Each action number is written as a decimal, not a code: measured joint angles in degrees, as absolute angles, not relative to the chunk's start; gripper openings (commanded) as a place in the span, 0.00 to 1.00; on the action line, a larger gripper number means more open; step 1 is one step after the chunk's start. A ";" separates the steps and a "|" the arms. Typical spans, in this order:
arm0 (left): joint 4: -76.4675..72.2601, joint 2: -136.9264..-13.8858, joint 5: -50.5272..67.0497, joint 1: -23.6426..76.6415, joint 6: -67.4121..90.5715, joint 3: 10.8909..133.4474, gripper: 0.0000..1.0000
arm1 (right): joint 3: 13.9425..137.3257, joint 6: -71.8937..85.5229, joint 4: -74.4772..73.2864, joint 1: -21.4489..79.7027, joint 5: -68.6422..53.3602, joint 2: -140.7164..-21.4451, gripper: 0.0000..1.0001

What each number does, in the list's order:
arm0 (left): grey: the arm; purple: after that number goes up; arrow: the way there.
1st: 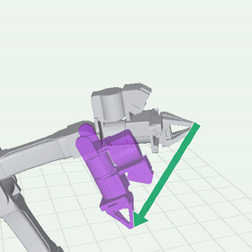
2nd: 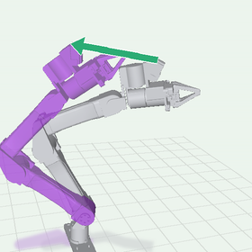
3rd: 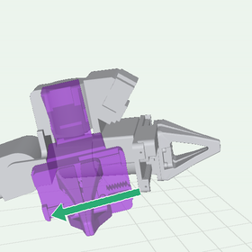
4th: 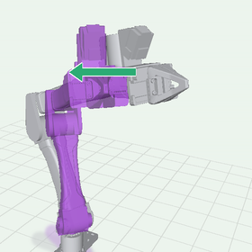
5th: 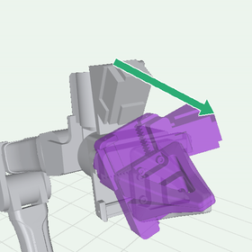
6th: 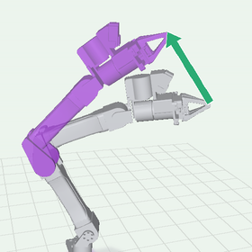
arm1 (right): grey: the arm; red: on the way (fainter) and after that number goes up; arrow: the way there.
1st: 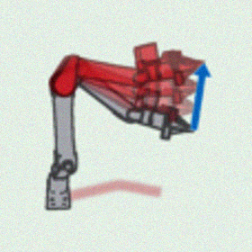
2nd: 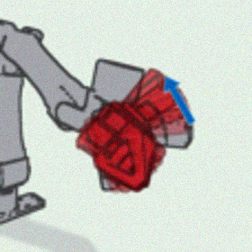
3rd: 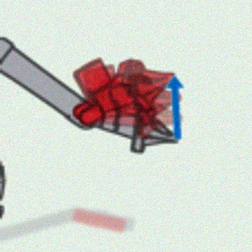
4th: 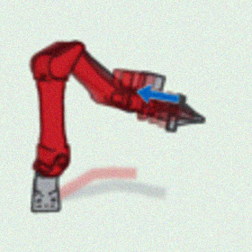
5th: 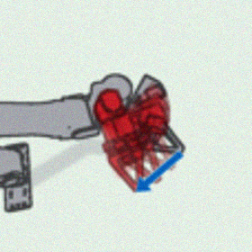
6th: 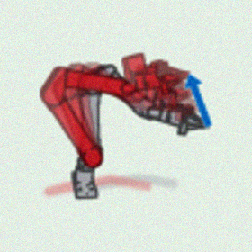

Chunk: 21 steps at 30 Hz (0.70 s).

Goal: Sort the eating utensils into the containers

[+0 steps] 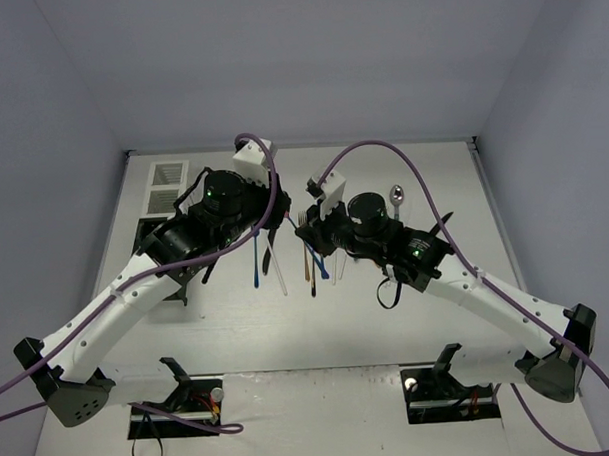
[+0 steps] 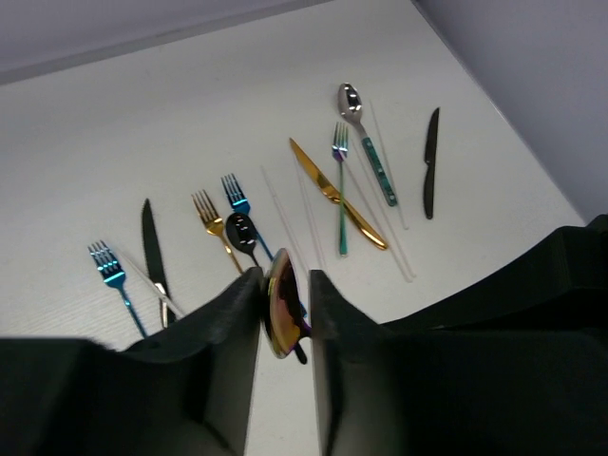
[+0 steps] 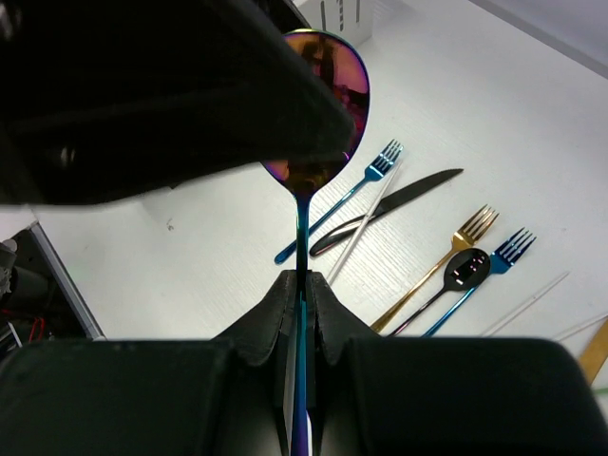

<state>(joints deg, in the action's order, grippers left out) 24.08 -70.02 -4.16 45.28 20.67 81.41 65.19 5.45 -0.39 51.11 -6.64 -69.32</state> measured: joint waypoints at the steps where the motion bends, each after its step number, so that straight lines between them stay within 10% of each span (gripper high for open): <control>1: 23.97 -70.04 -4.55 45.28 20.62 81.41 0.10 | 65.19 5.45 -0.36 51.11 -6.59 -69.34 0.00; 9: 23.39 -70.04 -6.61 45.16 19.97 80.52 0.00 | 65.17 5.18 0.31 51.11 -5.71 -70.14 0.13; 10: 23.24 -70.04 -6.88 45.15 19.94 80.22 0.00 | 65.17 5.08 0.34 51.11 -5.63 -70.39 0.46; 14: 22.42 -70.02 -8.37 45.17 18.94 78.48 0.00 | 65.19 4.45 0.92 51.11 -4.79 -71.31 1.00; 21: 23.27 -70.20 -19.21 44.17 10.58 78.64 0.00 | 64.51 3.54 1.87 51.09 -0.44 -71.19 1.00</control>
<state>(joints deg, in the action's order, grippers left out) 23.27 -70.20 -19.21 44.17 10.58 78.64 64.51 3.54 1.87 51.09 -0.44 -71.19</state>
